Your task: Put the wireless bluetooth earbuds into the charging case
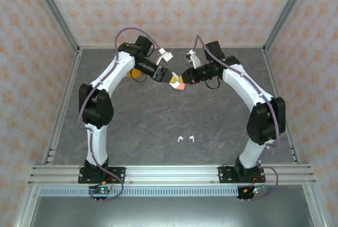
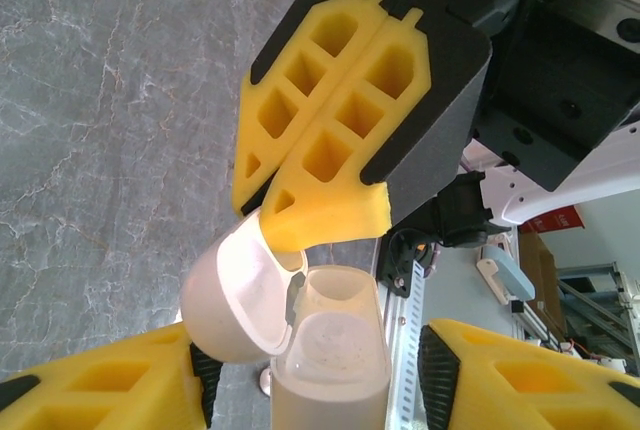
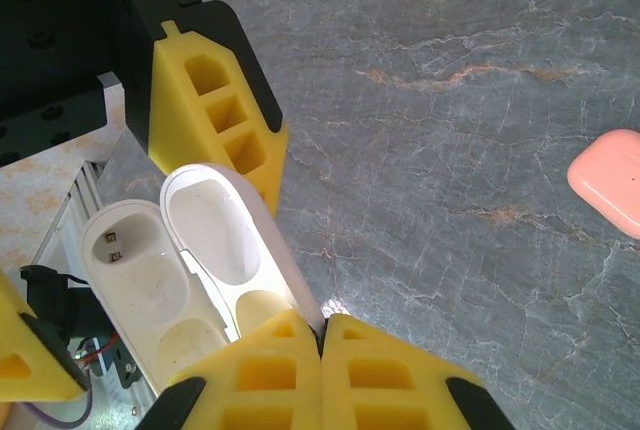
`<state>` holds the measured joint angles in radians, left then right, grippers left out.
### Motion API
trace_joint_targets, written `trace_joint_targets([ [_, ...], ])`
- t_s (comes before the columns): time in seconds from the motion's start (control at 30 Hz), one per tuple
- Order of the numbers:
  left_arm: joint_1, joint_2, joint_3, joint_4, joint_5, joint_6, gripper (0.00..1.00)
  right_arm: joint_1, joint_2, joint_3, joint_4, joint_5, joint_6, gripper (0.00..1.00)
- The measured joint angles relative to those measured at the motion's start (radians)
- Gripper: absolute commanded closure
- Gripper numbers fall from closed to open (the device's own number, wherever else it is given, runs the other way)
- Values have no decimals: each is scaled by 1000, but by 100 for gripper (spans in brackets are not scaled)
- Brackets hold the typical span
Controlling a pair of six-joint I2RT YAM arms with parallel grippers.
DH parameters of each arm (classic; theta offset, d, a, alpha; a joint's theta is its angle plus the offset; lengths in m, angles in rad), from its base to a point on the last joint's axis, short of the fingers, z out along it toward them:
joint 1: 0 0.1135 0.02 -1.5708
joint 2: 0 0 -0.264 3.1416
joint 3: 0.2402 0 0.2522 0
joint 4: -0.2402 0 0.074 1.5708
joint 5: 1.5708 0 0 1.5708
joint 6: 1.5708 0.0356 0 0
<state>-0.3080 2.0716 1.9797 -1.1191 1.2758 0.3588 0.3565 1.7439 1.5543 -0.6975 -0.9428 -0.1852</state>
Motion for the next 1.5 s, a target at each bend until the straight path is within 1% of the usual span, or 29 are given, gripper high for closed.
trace_joint_targets([
  [0.23,0,22,2,-25,1,18,50,0,6,0,-6,0,0,100],
  [0.53,0,28,3,-40,6,36,60,0,11,0,-6,0,0,100],
  [0.63,0,28,4,-40,11,36,62,0,11,0,-6,0,0,100],
  [0.77,-6,28,5,-41,19,36,66,0,11,0,-6,0,0,100],
  [0.93,-13,32,19,-44,22,36,76,0,11,0,-7,0,0,100],
  [1.13,-13,41,23,-46,26,37,82,0,11,0,-9,11,1,100],
  [1.2,-13,43,23,-46,26,37,87,0,11,0,-10,15,1,100],
  [1.3,-13,43,23,-46,26,37,98,0,11,0,-10,21,2,100],
  [1.33,-13,43,23,-46,26,37,100,0,11,0,-10,23,5,99],
  [1.37,-13,43,23,-46,26,39,100,0,11,0,-10,26,7,94],
  [1.47,-13,43,23,-43,26,44,100,1,9,0,-5,34,27,75],
  [1.5,-13,43,23,-43,25,44,100,2,4,-1,-2,46,37,67],
])
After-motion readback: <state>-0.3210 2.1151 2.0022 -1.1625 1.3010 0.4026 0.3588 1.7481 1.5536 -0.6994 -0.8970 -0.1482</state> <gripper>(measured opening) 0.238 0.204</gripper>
